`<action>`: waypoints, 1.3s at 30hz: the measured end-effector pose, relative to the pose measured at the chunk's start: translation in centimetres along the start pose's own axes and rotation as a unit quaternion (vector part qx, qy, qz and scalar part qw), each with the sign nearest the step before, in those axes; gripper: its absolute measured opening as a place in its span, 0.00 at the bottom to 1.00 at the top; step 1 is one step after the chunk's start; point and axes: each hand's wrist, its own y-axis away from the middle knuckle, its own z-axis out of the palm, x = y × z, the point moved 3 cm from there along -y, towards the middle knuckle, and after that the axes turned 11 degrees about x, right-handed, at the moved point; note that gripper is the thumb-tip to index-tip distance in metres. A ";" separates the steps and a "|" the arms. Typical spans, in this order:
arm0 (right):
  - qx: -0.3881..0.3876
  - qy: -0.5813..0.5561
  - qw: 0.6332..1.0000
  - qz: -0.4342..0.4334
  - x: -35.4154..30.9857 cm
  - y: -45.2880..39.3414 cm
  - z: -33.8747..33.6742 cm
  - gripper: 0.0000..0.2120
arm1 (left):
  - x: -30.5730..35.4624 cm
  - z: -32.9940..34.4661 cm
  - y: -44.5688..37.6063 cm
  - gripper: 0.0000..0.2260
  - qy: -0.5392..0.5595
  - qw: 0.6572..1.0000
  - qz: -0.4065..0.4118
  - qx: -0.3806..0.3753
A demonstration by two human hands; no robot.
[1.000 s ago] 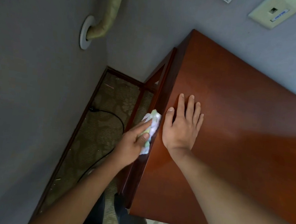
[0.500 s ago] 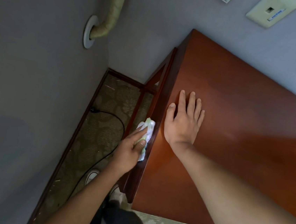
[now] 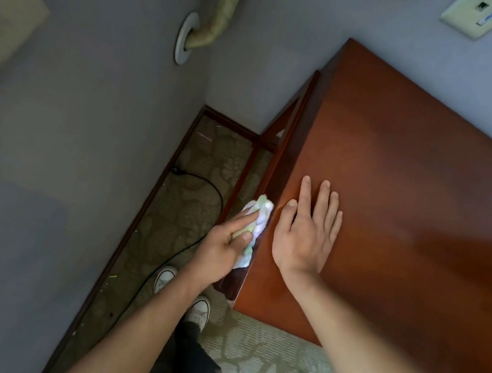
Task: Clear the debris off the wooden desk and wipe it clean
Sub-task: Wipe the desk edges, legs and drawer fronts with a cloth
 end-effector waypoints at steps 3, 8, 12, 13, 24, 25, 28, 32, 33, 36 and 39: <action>0.008 0.005 1.000 -0.005 0.0 0.2 0.0 0.27 | 1.0 0.1 0.1 0.21 0.018 0.999 0.035 -0.017; 0.016 0.003 1.000 -0.001 -0.1 0.1 -0.1 0.27 | -0.8 0.0 -2.4 0.21 -0.068 0.998 -0.009 -0.003; 0.021 0.007 1.000 -0.006 -0.1 0.0 0.0 0.27 | 1.3 -0.3 0.7 0.21 0.004 1.000 0.022 -0.012; 0.019 0.008 1.000 -0.009 -0.1 0.1 0.0 0.27 | 1.2 -0.4 1.8 0.21 0.010 0.999 0.039 -0.021; 0.032 0.011 0.999 -0.005 -0.1 -0.2 0.1 0.27 | 0.3 -0.5 5.4 0.22 0.030 0.997 0.062 -0.031; 0.032 0.010 0.999 -0.006 -0.2 -0.3 0.1 0.27 | 0.1 -0.5 5.9 0.21 0.040 0.996 0.073 -0.038; 0.030 0.014 0.999 -0.008 -0.3 0.0 -0.1 0.27 | -2.0 -0.4 4.4 0.20 -0.006 0.997 0.080 -0.011; 0.055 -0.003 0.998 -0.005 -0.5 0.2 -0.2 0.26 | -4.4 -0.2 2.1 0.21 -0.046 0.998 0.032 0.008; 0.073 -0.014 0.997 -0.008 -0.6 0.2 -0.3 0.25 | -4.5 -0.3 2.2 0.21 -0.045 0.999 0.029 0.001; 0.081 -0.017 0.996 -0.030 -0.6 1.6 -0.8 0.25 | -4.9 -1.2 3.9 0.20 -0.024 1.000 0.004 -0.019; -0.015 -0.006 1.000 -0.008 -0.6 4.0 -0.5 0.29 | -5.6 -2.5 7.1 0.20 -0.011 0.999 -0.031 -0.029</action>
